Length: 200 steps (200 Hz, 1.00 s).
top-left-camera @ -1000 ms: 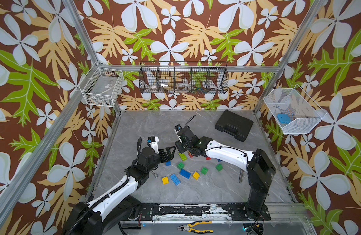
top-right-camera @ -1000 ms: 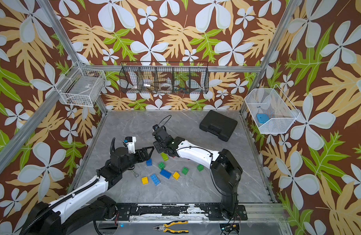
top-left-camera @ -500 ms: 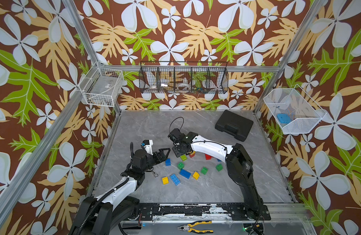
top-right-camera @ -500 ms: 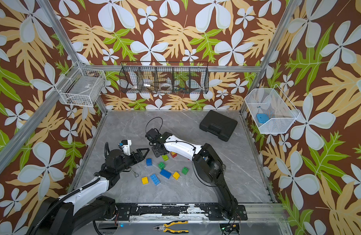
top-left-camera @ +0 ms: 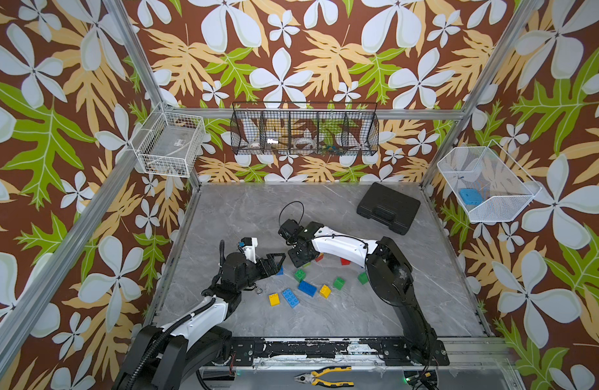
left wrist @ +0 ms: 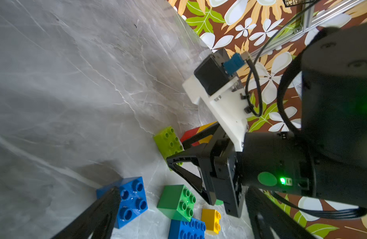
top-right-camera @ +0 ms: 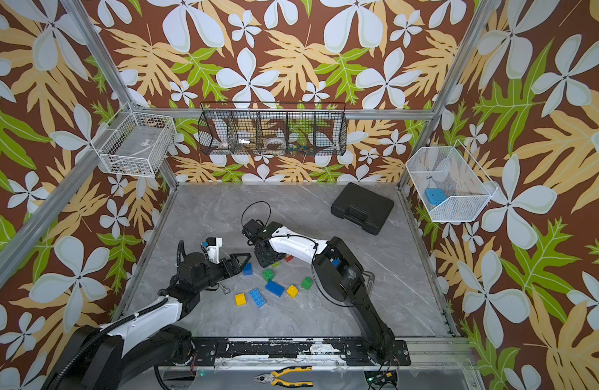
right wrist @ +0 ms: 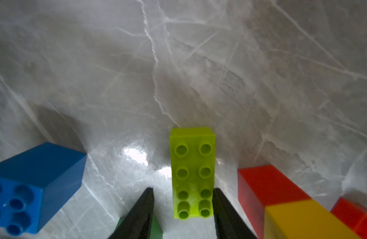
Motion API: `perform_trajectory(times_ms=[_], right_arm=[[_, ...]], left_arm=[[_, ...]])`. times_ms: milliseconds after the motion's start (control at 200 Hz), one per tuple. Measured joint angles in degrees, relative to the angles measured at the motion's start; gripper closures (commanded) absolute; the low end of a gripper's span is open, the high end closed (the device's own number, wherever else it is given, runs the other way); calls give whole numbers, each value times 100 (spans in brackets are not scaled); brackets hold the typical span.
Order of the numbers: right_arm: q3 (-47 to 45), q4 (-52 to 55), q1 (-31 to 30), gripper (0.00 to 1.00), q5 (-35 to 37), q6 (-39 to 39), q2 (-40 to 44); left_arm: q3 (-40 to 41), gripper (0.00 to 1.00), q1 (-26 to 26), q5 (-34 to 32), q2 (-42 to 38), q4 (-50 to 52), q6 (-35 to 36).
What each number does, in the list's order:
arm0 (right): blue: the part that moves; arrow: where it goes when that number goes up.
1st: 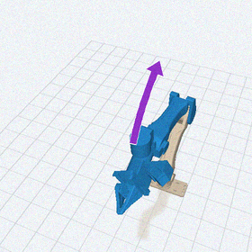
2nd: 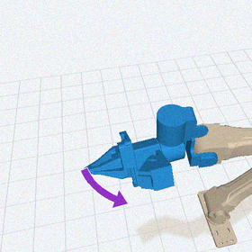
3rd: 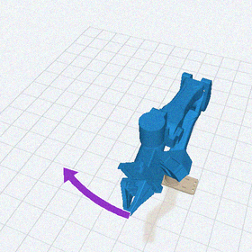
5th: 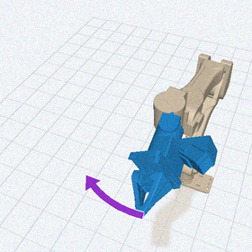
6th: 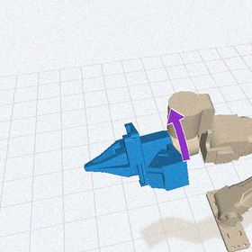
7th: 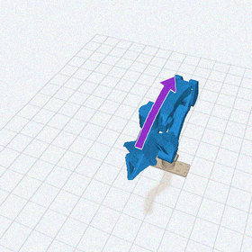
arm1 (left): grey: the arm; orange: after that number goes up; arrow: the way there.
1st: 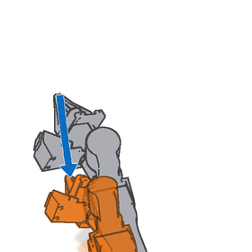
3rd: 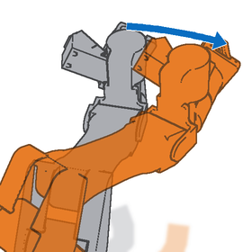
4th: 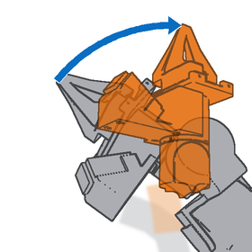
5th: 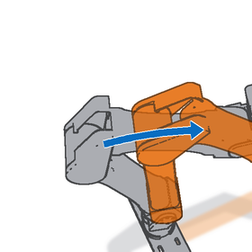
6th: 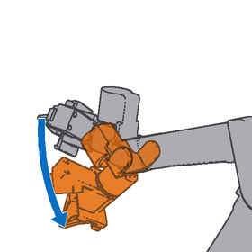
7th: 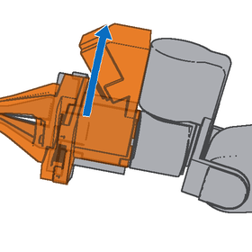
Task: Assemble a fork with lego
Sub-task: Pick up the lego brick from the center of the board.
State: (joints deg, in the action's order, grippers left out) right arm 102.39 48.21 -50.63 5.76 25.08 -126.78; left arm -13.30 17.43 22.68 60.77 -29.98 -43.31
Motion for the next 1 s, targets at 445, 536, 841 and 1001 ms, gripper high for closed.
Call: perform_trajectory(times_ms=[445, 536, 841, 1001], right_arm=[[-103, 92, 4, 48, -39, 151, -22], [-103, 94, 4, 50, -50, 155, -22], [-96, 90, 4, 55, -142, 199, -81], [-48, 87, 4, 60, -144, 280, -127]], left_arm=[[-48, 5, 63, -76, 116, 0, 42], [-59, 5, 74, -74, 120, -7, 46], [-101, 5, 76, -76, 136, 4, 146], [-101, 6, 76, -76, 133, 17, 164]])
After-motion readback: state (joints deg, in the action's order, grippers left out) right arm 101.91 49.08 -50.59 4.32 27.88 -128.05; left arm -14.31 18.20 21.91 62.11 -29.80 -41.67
